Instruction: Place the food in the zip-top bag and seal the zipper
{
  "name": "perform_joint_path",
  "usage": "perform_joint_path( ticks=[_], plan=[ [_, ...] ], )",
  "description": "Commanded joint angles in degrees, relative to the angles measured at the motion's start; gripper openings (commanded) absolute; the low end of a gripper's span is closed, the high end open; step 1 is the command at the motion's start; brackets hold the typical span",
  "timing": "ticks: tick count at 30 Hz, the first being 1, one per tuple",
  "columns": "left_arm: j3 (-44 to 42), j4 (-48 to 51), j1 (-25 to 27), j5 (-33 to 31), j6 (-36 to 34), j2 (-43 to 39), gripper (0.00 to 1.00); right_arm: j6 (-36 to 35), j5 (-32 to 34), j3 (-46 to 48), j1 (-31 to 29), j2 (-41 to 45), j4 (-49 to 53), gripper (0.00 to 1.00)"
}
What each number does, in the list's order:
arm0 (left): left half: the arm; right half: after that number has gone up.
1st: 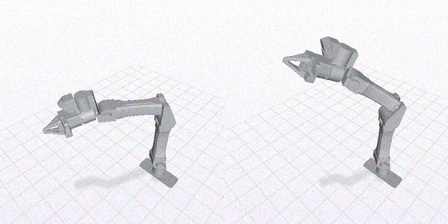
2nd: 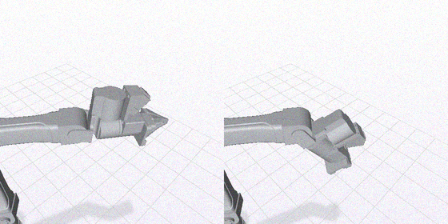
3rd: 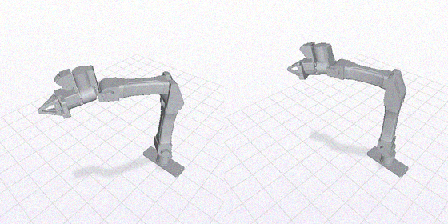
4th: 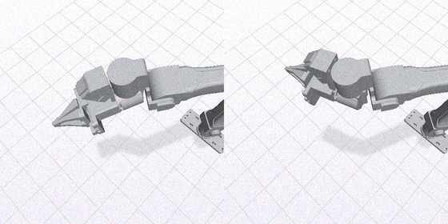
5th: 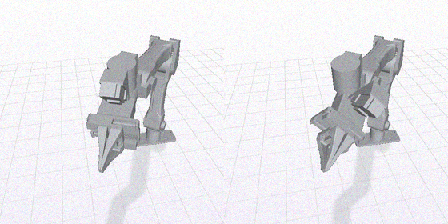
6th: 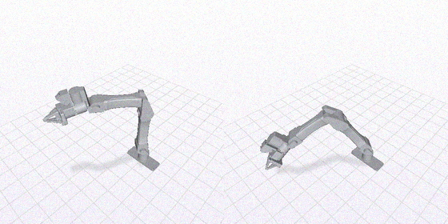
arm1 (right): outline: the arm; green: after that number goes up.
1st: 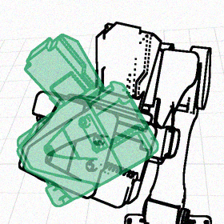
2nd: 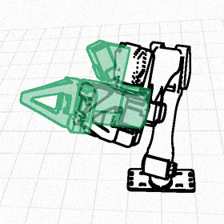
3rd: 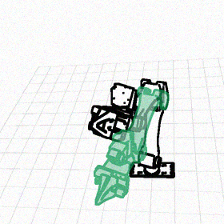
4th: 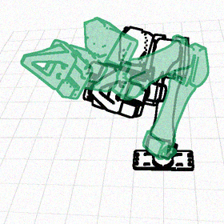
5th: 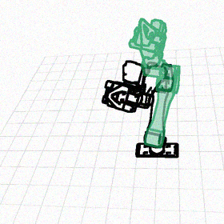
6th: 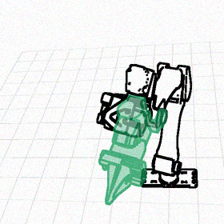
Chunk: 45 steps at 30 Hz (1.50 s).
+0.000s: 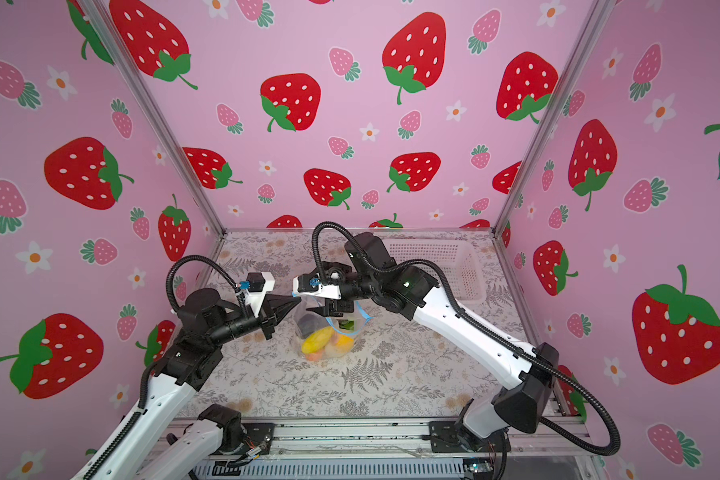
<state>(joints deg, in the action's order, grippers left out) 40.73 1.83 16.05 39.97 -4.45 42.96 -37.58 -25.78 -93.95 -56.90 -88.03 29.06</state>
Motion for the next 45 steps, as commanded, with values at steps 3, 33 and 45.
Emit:
perform_joint_path(
  ticks=[3, 33, 45],
  plan=[
    [-0.85, -0.31, 0.41, 0.20, -3.35, -1.69, 0.00, -0.63, 1.10, -8.86, -0.22, -5.83, 8.25, 0.56],
    [2.46, 4.74, 2.15, -2.31, -11.14, -2.18, 0.00, -10.76, -5.35, -24.73, 2.63, -18.02, 29.18, 0.23],
    [3.74, 5.82, 2.59, -2.81, -11.47, -0.75, 0.00, -9.07, -2.97, -22.01, 2.59, -14.17, 25.68, 0.10]
  ],
)
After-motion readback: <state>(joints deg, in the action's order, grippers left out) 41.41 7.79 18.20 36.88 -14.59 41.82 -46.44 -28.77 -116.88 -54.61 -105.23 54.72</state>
